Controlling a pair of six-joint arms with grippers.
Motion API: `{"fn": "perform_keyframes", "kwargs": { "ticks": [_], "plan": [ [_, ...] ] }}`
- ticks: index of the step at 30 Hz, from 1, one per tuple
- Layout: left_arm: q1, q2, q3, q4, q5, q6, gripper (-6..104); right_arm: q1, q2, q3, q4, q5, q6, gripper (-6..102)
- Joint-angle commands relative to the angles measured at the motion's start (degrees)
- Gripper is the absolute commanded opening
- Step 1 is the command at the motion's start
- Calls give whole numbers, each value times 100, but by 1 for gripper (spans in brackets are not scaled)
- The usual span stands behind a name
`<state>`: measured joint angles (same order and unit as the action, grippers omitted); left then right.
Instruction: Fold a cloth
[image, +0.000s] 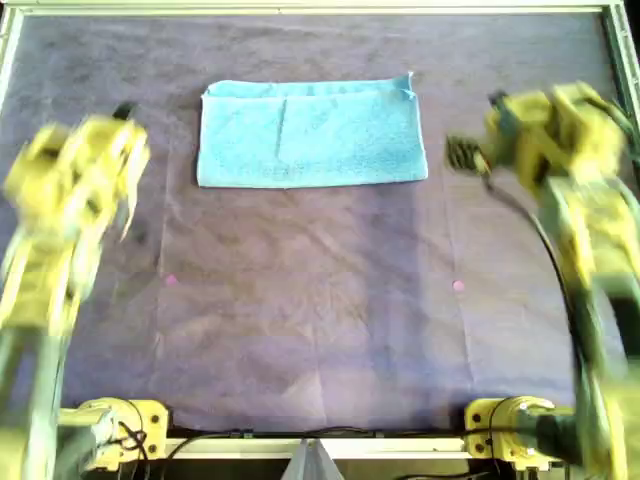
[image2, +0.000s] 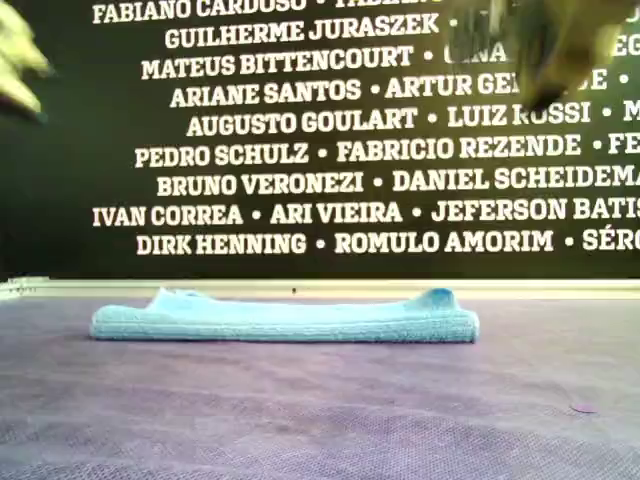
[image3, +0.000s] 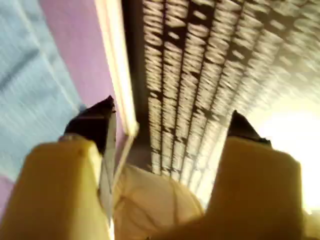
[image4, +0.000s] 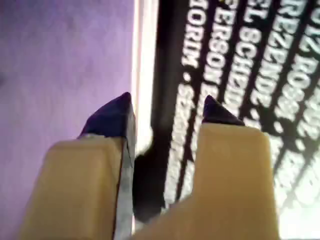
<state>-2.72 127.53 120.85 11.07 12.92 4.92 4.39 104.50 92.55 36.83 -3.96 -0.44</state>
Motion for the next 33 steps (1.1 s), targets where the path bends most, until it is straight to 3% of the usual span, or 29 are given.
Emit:
{"fn": "perform_keyframes", "kwargs": {
  "ticks": [1,7,16,25,28,30,33],
  "plan": [
    [97,2830,1538,18,-26,18,78,-70,2355,1178,272,44,-35,56],
    [105,5063,3384,18,-26,9,78,-70,4693,3577,193,53,-35,56],
    [9,5054,4078,18,53,-53,78,-62,7022,5757,176,53,-35,56],
    [9,5045,5150,18,70,-53,78,-70,7462,7040,176,62,-26,56],
    [9,5045,5168,18,70,-53,78,-70,7462,7102,176,62,62,56],
    [9,5045,5168,18,70,-53,79,-62,7462,7110,176,44,-18,56],
    [9,5027,5168,26,-26,-53,79,44,7436,7005,176,-35,9,56]
  ]
}}
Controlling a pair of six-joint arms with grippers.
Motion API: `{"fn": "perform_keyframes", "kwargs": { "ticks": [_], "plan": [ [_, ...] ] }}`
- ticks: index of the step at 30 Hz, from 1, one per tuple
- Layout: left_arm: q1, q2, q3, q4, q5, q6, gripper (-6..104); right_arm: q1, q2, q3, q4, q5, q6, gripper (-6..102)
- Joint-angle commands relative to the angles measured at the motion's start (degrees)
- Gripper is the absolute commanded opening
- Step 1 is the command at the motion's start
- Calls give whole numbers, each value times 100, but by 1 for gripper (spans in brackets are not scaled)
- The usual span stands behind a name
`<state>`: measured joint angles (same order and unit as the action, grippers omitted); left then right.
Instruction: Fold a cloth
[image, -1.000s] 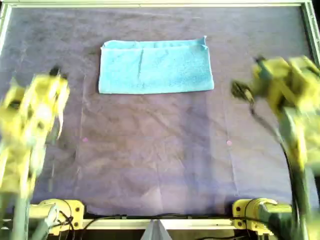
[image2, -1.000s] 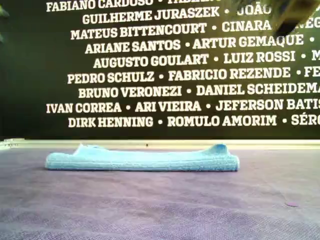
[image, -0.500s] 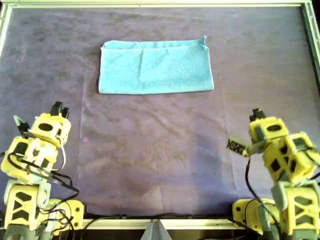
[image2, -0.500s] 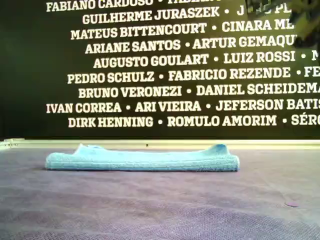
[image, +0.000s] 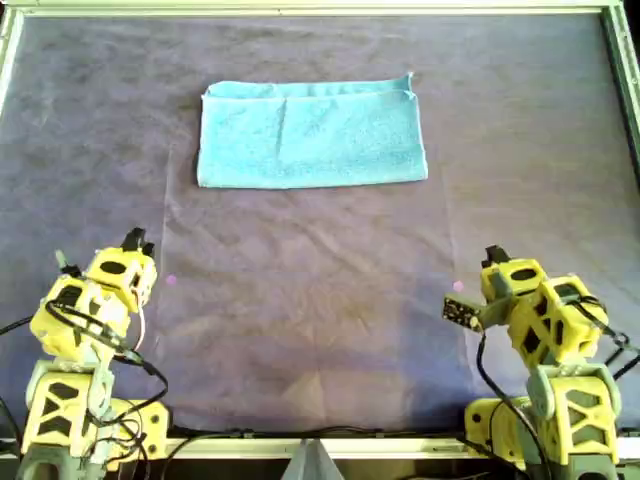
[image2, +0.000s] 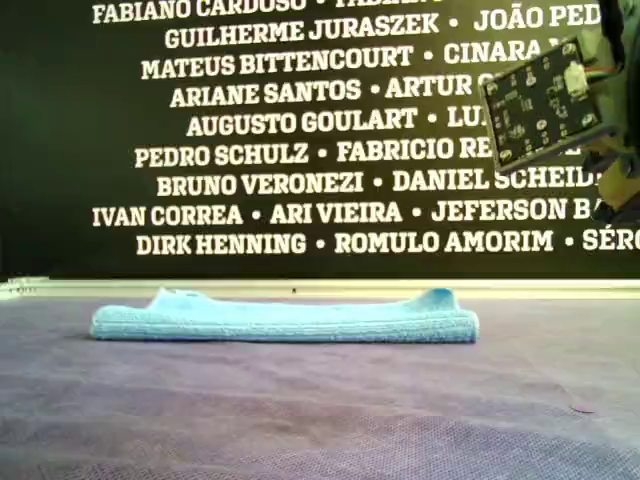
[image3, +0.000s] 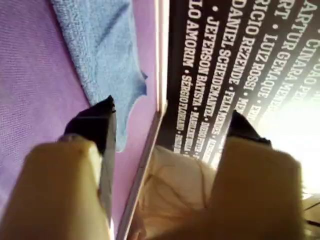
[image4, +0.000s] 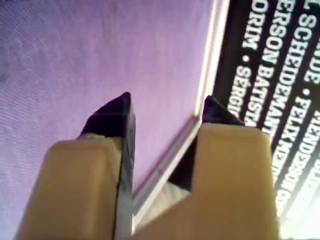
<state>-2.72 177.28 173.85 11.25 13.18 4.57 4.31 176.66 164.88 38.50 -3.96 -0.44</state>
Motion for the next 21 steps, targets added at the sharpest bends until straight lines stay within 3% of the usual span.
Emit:
{"fn": "perform_keyframes", "kwargs": {
  "ticks": [1,8,17,21],
  "plan": [
    [18,-9,-132,9,-53,-18,78,53,211,-272,9,-35,-9,56],
    [9,-2479,-1204,18,-62,-26,78,62,-536,-396,-229,-35,-26,56],
    [-9,-6100,-3647,-44,44,62,79,114,-5520,-3278,-1248,-44,-26,58],
    [-387,-6812,-4263,-88,-44,70,79,501,-7471,-4562,-1573,-44,-26,65]
  ]
}}
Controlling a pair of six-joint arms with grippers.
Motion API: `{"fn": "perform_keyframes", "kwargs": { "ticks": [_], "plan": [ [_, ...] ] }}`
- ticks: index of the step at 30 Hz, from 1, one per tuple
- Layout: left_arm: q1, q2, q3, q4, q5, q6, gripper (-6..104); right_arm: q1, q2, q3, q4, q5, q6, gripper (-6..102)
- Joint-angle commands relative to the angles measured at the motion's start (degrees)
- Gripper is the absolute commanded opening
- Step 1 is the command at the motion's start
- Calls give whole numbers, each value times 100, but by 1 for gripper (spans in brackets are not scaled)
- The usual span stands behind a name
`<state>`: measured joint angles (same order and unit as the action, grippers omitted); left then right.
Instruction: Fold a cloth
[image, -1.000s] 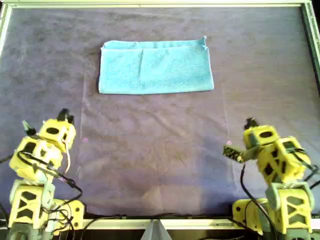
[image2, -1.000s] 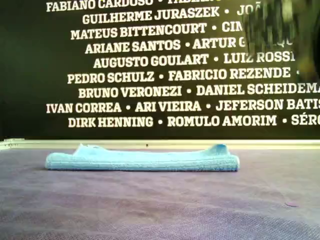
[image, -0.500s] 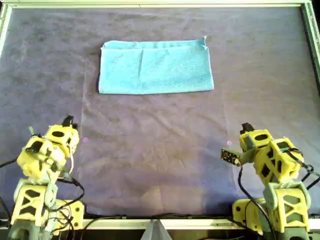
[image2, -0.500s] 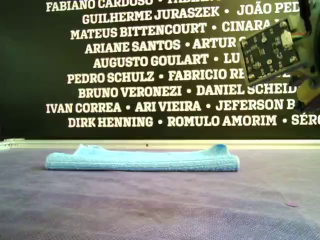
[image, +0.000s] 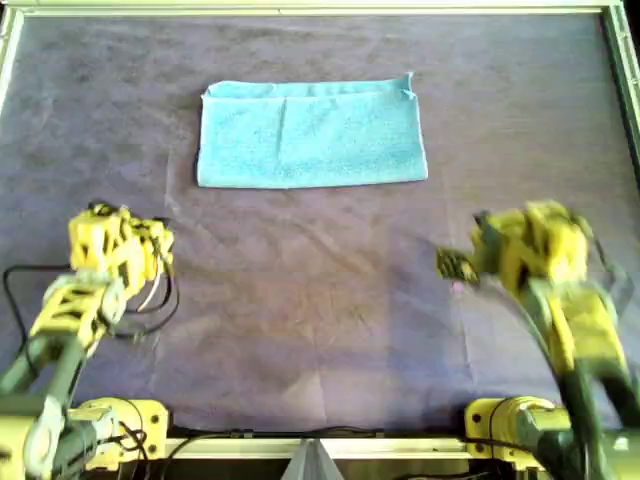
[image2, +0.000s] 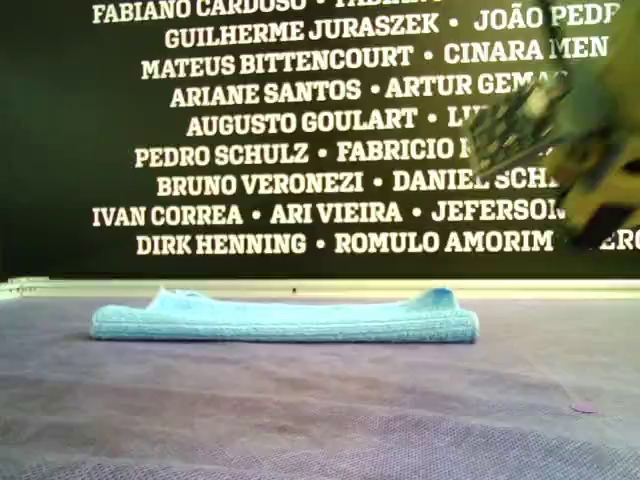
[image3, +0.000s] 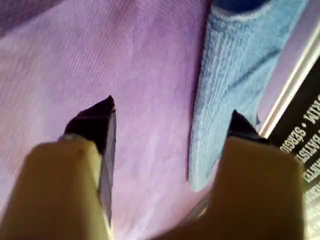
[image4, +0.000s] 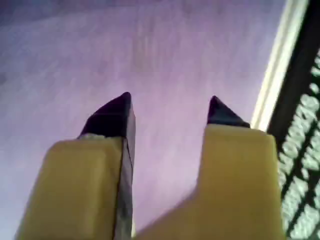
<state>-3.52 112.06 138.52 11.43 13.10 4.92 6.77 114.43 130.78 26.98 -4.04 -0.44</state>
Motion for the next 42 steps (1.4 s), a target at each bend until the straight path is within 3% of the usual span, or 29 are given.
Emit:
{"fn": "perform_keyframes", "kwargs": {
  "ticks": [1,4,6,18,42],
  "plan": [
    [-448,-475,-914,-105,-44,35,79,387,-1626,-1415,-457,-26,-18,67],
    [-782,-1099,-1556,-105,-44,35,79,668,-2663,-2276,-545,26,53,69],
    [-844,-1538,-2039,-105,-44,35,79,712,-3164,-2795,-571,35,62,69],
    [-773,-3955,-4359,-105,-53,35,79,721,-5730,-5423,-571,-18,70,69],
    [-765,-5186,-5836,-97,-53,35,78,712,-6513,-6618,-571,62,-9,67]
  ]
}}
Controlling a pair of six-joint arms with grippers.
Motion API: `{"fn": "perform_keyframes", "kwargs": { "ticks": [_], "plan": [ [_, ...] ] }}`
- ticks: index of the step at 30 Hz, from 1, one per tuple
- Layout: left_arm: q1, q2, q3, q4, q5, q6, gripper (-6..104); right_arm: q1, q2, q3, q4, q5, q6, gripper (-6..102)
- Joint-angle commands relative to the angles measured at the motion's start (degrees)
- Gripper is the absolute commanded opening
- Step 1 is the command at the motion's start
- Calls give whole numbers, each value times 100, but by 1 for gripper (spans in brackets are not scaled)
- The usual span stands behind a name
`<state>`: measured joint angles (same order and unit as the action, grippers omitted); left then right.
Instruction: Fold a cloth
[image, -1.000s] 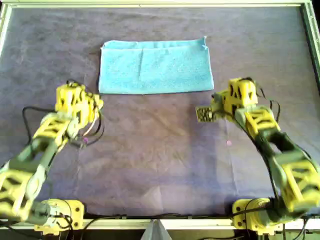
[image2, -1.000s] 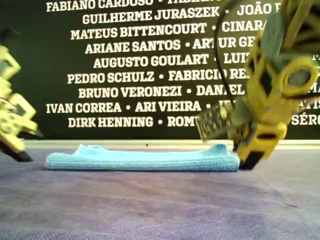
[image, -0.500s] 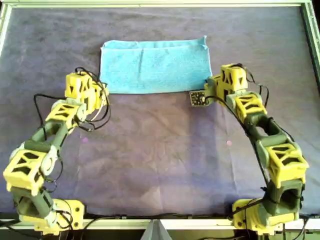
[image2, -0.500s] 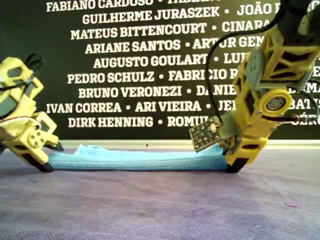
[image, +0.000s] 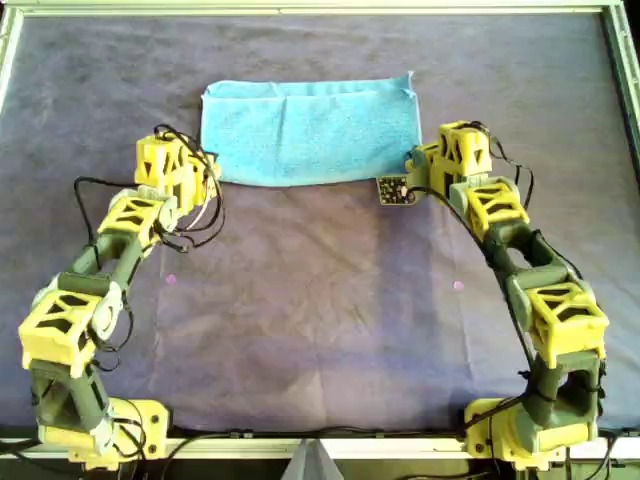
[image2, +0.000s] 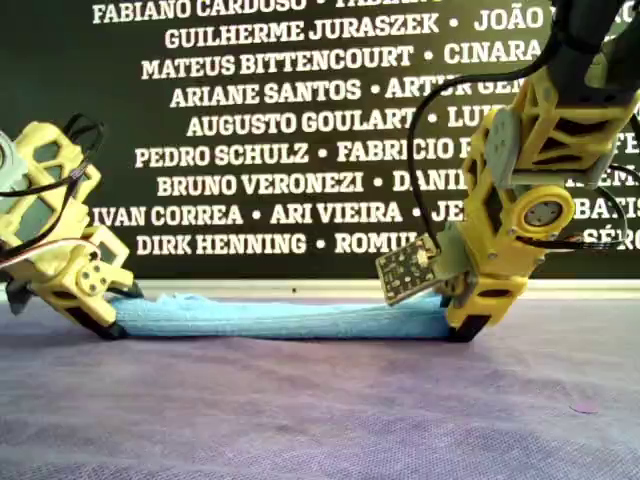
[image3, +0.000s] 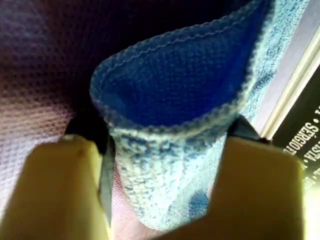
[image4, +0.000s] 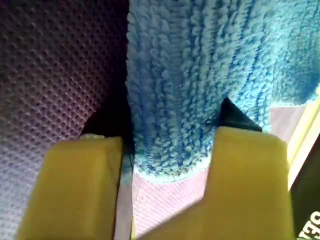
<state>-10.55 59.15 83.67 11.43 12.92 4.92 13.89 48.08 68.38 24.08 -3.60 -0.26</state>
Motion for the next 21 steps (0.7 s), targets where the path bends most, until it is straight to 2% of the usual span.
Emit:
{"fn": "perform_keyframes", "kwargs": {
  "ticks": [1,5,8,11,15,18,19,21],
  "plan": [
    [-62,105,-352,-97,-35,35,78,0,123,-378,-281,18,-26,66],
    [-62,123,-299,-79,-35,35,75,-26,123,-378,-281,18,-26,54],
    [-62,141,-281,-79,-35,35,65,-53,123,-378,-281,18,9,39],
    [-62,202,-316,-88,35,35,48,-70,141,-378,-281,18,53,23],
    [-62,220,-369,-132,79,35,19,-70,193,-378,-281,-62,53,2],
    [-88,220,-378,-141,79,35,0,-79,229,-378,-281,-62,53,-3],
    [-97,220,-378,-141,79,35,-4,-88,237,-369,-272,-62,53,-2],
    [-62,220,-343,-132,79,-26,-2,-88,299,-272,-176,-62,53,-2]
  ]
}}
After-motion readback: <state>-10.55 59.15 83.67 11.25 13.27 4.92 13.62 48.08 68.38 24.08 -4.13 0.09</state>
